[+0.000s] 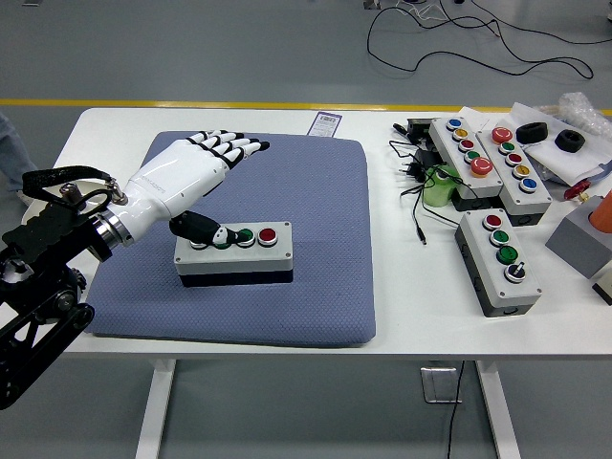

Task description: Pick up the button,place it on the desk,press the button,press the button

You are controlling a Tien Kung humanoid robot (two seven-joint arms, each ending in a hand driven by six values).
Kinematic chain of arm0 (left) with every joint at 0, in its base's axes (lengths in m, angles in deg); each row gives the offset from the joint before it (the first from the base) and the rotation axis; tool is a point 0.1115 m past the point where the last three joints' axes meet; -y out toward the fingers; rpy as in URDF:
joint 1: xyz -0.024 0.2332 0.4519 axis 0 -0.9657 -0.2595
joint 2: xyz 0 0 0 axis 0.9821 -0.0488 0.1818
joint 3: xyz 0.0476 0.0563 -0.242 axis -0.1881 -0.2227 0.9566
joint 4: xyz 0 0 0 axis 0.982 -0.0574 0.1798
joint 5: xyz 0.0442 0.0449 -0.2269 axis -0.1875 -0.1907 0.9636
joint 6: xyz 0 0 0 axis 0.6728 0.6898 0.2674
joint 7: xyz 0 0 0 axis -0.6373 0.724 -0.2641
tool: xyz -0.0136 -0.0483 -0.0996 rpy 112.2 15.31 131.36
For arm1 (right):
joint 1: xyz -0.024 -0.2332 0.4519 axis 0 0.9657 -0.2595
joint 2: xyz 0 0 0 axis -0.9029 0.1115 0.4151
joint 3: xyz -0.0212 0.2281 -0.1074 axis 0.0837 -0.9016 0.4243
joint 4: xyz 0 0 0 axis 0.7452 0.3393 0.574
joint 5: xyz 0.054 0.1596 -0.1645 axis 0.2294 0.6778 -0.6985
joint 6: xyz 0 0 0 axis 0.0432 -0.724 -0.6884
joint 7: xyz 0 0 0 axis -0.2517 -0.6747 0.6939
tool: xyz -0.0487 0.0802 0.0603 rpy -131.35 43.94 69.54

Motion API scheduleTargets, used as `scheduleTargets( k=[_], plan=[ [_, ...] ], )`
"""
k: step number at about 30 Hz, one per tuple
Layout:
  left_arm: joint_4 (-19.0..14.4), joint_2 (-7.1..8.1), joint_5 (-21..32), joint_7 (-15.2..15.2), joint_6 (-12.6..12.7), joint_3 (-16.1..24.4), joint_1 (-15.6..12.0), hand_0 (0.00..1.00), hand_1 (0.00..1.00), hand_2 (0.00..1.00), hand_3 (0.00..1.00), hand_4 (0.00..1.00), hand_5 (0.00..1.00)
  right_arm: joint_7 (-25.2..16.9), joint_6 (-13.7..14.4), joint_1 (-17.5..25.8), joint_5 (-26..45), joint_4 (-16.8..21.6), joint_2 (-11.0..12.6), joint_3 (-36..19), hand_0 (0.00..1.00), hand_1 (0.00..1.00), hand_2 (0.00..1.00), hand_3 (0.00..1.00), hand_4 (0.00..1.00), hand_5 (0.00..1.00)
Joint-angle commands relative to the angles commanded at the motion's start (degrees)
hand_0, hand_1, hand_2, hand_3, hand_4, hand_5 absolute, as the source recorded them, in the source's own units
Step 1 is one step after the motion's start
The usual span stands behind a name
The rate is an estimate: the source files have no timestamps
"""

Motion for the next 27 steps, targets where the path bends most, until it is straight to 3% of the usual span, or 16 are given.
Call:
scheduleTargets(
  k=[1, 6, 7, 12, 13, 15, 27],
  plan=[
    [-0.68, 0.08, 1.1, 0.93, -0.87, -0.45, -0.08, 0.002, 0.015, 0.096, 0.764, 0.886, 0.998, 0.02, 0.0, 0.04, -0.03, 0.0, -0.01, -0.02, 0.658, 0.65, 0.702, 0.605, 0.459, 0.332],
    [-2.24, 0.0, 5.44, 5.42, -4.25, -2.46, -0.01, 0.002, 0.015, 0.096, 0.764, 0.886, 0.998, 0.02, 0.01, 0.16, 0.0, 0.0, -0.02, 0.09, 0.658, 0.65, 0.702, 0.605, 0.459, 0.332],
    [-2.19, -0.1, 6.11, 6.05, -4.94, -2.68, 0.07, 0.002, 0.002, 0.019, 0.687, 0.821, 0.998, 0.01, 0.01, 0.17, 0.04, 0.0, -0.02, 0.12, 0.658, 0.651, 0.702, 0.605, 0.459, 0.332],
    [-1.31, -0.63, 8.52, 10.02, -10.11, -4.19, 0.8, 0.002, 0.002, 0.019, 0.687, 0.821, 0.998, -0.03, -0.02, 0.07, 0.11, 0.0, 0.0, 0.19, 0.658, 0.651, 0.702, 0.605, 0.459, 0.332],
    [-1.14, -0.69, 8.67, 10.51, -10.93, -4.54, 0.93, 0.002, 0.002, 0.002, 0.678, 0.758, 0.998, -0.04, -0.02, 0.04, 0.14, 0.0, 0.0, 0.22, 0.658, 0.65, 0.702, 0.605, 0.458, 0.333],
    [-0.54, -0.85, 9.12, 11.57, -12.21, -5.55, 1.23, 0.002, 0.002, 0.002, 0.678, 0.758, 0.998, -0.07, -0.02, -0.04, 0.33, 0.0, 0.01, 0.38, 0.658, 0.65, 0.702, 0.605, 0.458, 0.333],
    [1.84, -1.67, 10.07, 12.68, -12.19, -7.33, 2.04, 0.002, 0.002, 0.002, 0.692, 0.735, 0.998, -0.15, -0.09, -0.25, 0.27, 0.0, 0.08, 0.41, 0.658, 0.65, 0.702, 0.605, 0.457, 0.332]
  ],
)
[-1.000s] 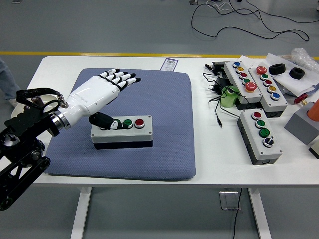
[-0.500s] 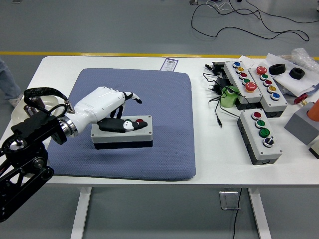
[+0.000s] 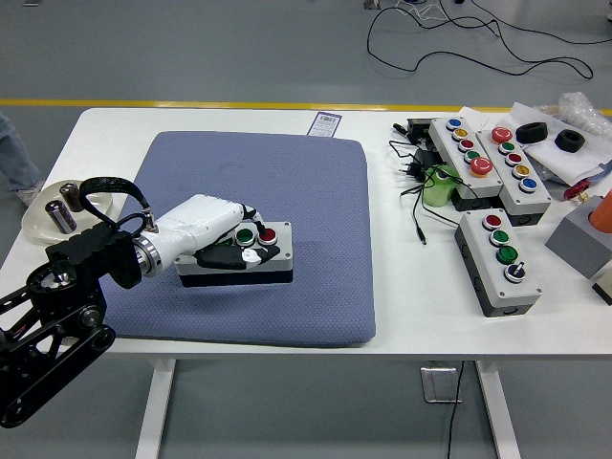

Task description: Pick up the button,place it on the desk,press the button,press the button

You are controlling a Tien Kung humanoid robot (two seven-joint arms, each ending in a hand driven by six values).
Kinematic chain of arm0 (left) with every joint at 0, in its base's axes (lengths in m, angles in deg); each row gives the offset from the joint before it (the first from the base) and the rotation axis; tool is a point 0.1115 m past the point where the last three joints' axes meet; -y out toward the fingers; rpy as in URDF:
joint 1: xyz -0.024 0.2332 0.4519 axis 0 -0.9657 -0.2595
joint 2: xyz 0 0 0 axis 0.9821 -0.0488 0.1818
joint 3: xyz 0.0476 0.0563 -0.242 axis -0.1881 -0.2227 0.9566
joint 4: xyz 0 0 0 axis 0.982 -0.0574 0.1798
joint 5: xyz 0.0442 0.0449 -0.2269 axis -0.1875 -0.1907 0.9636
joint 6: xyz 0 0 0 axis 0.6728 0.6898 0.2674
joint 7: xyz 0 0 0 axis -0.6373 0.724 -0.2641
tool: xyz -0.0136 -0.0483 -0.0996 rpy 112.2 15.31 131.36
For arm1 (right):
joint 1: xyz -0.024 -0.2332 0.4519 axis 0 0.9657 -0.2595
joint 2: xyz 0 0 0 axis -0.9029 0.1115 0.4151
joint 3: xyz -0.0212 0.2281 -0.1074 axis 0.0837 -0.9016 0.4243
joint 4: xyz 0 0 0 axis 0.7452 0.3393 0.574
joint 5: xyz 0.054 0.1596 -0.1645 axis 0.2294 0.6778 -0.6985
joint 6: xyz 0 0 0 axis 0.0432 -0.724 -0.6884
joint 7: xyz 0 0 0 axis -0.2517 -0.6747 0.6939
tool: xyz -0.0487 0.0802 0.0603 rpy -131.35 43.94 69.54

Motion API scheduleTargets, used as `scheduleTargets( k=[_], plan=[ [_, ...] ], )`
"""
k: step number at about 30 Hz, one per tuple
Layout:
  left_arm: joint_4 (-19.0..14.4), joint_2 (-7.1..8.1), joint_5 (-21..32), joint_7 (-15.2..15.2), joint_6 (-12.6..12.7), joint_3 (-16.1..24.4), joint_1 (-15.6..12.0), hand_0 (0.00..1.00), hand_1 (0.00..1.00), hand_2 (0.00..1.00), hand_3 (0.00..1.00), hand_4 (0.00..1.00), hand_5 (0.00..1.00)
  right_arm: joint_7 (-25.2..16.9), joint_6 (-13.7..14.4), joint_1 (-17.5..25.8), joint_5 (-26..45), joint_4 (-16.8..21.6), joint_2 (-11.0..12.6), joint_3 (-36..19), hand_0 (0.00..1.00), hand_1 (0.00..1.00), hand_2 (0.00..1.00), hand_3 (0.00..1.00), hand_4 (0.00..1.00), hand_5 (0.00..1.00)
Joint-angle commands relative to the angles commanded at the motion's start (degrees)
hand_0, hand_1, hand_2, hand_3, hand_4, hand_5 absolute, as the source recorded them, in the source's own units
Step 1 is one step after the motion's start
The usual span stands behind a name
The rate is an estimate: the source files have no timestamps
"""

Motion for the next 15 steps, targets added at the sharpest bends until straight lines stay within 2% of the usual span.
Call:
scheduleTargets(
  k=[10, 15],
  plan=[
    [0.98, -0.81, 0.49, 0.36, 0.24, -0.85, 0.9, 0.002, 0.002, 0.002, 0.698, 0.724, 0.998, 0.01, -0.03, -0.04, -0.12, 0.0, 0.03, -0.04, 0.659, 0.65, 0.702, 0.605, 0.457, 0.331],
    [2.1, -1.05, 0.47, 1.13, -0.72, -1.72, 1.43, 0.002, 0.002, 0.002, 0.698, 0.724, 0.998, 0.0, -0.03, -0.12, -0.1, 0.0, 0.03, 0.0, 0.659, 0.65, 0.702, 0.605, 0.457, 0.331]
  ],
)
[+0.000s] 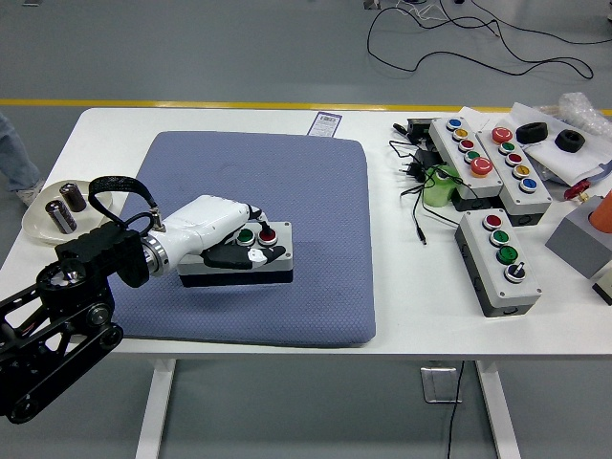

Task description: Pick up the button,place it on the desk,press the button,press the button

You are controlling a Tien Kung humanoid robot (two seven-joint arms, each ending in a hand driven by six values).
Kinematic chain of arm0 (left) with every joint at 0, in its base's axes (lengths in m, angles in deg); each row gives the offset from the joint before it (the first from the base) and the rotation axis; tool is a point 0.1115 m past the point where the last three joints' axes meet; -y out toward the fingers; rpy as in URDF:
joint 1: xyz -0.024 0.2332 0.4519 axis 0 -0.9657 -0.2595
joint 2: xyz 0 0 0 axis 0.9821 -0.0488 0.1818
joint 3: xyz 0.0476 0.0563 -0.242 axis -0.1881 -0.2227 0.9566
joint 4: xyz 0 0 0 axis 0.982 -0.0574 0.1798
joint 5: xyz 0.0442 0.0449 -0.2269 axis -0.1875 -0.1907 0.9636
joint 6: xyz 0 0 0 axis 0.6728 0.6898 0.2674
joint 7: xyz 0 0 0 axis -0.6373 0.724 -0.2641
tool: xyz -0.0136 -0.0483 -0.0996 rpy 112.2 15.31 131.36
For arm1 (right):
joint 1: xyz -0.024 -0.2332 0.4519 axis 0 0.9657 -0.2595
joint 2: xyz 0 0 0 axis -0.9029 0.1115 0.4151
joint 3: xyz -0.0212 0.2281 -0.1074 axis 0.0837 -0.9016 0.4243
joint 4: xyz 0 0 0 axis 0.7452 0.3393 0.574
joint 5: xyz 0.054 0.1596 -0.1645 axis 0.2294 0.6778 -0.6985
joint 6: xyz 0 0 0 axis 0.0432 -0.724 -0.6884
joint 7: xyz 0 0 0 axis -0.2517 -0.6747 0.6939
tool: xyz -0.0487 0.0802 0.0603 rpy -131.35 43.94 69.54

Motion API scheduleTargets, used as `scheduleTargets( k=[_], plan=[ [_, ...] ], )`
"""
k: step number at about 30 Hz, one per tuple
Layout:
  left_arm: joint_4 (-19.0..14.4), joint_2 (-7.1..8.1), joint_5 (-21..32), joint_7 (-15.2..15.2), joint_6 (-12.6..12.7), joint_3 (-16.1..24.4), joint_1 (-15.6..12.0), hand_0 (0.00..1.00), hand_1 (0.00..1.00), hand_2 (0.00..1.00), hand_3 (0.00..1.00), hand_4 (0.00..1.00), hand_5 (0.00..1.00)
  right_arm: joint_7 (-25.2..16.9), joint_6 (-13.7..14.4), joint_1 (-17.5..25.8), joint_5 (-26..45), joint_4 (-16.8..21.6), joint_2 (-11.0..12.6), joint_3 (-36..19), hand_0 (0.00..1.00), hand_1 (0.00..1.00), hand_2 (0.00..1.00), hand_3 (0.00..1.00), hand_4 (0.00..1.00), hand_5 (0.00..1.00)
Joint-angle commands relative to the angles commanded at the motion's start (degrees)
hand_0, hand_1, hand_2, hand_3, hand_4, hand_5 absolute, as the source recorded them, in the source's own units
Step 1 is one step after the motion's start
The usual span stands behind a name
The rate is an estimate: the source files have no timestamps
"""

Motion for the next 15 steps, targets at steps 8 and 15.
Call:
scheduleTargets(
  k=[8, 15],
  plan=[
    [0.71, 0.06, 0.53, 0.39, -1.26, -0.57, 0.0, 0.002, 0.002, 0.002, 0.699, 0.722, 0.998, -0.04, -0.01, -0.09, 0.06, 0.0, 0.01, 0.06, 0.658, 0.65, 0.702, 0.605, 0.457, 0.331],
    [0.54, 0.12, 0.41, 0.51, -1.55, -0.17, -0.22, 0.002, 0.002, 0.002, 0.7, 0.723, 0.998, -0.01, -0.01, -0.1, 0.07, 0.0, -0.02, 0.06, 0.658, 0.65, 0.702, 0.605, 0.456, 0.332]
  ],
)
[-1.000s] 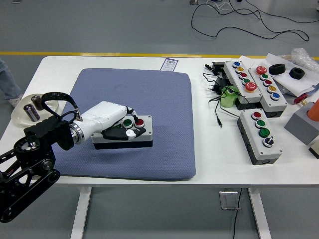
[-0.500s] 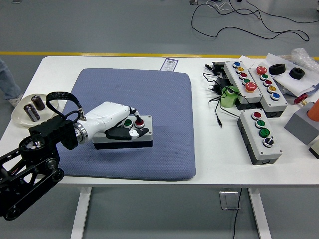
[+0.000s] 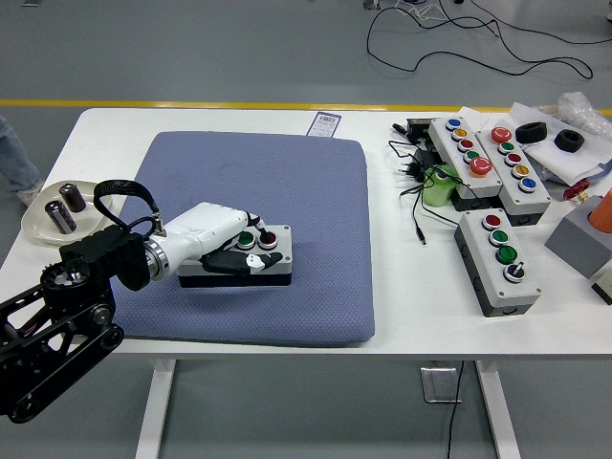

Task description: Pick up the button,place it on the desk,press the button,press the button

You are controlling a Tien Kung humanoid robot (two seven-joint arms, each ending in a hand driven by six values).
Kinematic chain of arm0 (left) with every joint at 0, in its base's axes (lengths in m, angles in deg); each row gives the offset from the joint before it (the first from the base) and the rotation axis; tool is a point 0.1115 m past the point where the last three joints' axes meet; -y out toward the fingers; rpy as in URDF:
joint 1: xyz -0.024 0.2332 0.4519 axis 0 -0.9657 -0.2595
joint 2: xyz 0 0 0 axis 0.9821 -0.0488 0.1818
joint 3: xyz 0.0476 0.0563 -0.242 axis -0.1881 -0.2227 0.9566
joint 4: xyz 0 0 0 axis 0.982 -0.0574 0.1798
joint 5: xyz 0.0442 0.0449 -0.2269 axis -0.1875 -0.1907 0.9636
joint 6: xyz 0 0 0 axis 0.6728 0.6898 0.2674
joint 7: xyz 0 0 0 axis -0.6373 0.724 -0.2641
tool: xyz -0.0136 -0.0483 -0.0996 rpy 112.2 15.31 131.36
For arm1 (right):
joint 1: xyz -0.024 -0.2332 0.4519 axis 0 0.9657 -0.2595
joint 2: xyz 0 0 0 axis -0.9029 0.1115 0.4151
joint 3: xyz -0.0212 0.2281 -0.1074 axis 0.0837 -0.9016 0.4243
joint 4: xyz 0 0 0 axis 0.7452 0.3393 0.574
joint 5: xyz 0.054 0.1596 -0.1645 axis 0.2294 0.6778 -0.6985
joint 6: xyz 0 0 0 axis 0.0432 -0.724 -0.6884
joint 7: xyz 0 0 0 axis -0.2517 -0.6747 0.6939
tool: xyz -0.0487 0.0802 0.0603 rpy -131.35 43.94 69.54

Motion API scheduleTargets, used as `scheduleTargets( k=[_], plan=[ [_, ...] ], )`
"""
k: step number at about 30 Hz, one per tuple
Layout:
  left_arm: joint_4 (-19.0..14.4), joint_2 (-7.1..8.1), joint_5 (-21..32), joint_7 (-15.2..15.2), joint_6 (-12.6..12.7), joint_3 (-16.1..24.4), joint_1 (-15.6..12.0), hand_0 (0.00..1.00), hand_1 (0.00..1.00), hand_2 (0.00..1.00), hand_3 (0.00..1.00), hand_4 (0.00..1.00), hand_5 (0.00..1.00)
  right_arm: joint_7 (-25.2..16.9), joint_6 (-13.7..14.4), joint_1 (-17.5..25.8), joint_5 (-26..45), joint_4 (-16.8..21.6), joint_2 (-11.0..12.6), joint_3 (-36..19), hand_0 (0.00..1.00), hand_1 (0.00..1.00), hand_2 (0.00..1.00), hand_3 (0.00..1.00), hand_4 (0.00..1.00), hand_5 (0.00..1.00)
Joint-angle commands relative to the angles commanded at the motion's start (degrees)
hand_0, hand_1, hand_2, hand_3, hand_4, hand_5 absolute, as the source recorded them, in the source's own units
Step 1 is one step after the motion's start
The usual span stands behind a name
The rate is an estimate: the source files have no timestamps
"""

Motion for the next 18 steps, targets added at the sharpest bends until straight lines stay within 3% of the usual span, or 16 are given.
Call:
scheduleTargets(
  k=[10, 18],
  plan=[
    [-3.08, 0.73, -1.39, -0.04, -0.52, 5.75, -1.53, 0.002, 0.002, 0.002, 0.697, 0.722, 0.998, -0.01, -0.02, 0.06, -0.03, 0.0, 0.01, -0.02, 0.659, 0.65, 0.702, 0.606, 0.456, 0.331],
    [-3.37, 1.25, -1.8, -0.11, -1.53, 7.04, -2.61, 0.002, 0.002, 0.002, 0.678, 0.719, 0.998, 0.11, 0.0, 0.1, 0.13, 0.0, -0.07, -0.01, 0.659, 0.65, 0.702, 0.605, 0.456, 0.331]
  ],
)
